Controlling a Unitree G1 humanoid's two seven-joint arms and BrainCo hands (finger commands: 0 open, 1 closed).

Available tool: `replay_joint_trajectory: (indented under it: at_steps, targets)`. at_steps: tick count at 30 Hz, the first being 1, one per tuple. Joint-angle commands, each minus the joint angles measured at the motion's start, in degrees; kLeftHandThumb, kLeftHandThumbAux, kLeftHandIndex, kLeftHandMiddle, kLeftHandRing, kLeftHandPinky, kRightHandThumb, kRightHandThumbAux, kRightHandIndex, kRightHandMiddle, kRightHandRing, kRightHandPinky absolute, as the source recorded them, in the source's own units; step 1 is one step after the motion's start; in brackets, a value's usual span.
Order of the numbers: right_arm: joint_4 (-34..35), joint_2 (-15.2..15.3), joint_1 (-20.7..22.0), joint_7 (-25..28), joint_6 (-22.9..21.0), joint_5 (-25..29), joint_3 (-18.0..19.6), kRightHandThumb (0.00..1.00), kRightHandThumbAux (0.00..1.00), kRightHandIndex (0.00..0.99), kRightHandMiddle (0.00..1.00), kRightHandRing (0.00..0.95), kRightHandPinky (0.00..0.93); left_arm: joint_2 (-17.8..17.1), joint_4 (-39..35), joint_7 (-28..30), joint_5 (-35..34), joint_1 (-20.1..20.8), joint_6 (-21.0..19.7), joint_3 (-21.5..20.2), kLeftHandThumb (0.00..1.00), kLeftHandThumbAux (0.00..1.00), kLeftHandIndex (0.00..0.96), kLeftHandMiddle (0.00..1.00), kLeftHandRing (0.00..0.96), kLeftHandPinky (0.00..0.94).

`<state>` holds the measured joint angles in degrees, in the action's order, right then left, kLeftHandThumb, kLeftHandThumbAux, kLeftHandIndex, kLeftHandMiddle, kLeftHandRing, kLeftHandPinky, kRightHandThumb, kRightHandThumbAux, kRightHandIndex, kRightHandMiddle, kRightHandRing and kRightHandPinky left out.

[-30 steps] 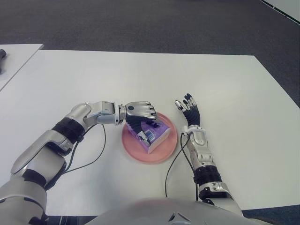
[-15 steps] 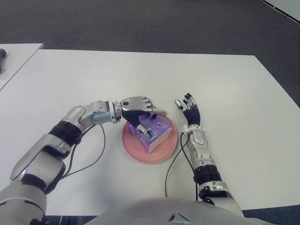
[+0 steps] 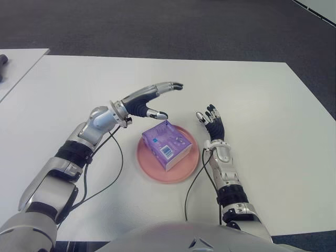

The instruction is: Put the tissue paper into the plate.

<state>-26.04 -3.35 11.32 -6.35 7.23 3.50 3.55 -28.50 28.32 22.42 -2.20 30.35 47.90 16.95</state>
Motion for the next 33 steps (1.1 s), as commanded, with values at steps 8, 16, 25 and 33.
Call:
replay_joint_trajectory:
  at_steps: [8,16,25,33]
  targets:
    - [-2.8,-0.9,-3.3,-0.4,-3.0,-0.1,0.1,0.204,0.660,0.000,0.000,0.000,0.009,6.7,9.0,3.3,-6.1,4.4,0.0,-8.4,0.182,0.294,0.000,0.000,0.000,0.000]
    - [-2.7,-0.9,-3.3,-0.4,-3.0,-0.1,0.0,0.204,0.660,0.000,0.000,0.000,0.009,7.1,-1.3,7.3,-13.1,1.2,-8.0,-12.9,0.170,0.272,0.000,0.000,0.000,0.000]
    - [-3.1,-1.1,-3.1,-0.5,-2.9,-0.2,0.0,0.204,0.660,0.000,0.000,0.000,0.009,13.4,-8.8,-6.4,-11.5,-3.2,-20.5,-19.0,0.059,0.226,0.000,0.000,0.000,0.000]
    - [-3.7,-1.1,-2.8,-0.7,-2.7,-0.2,-0.1,0.204,0.660,0.000,0.000,0.000,0.009,13.5,-7.4,-9.2,-9.9,-6.4,-26.4,-22.0,0.003,0.241,0.000,0.000,0.000,0.000]
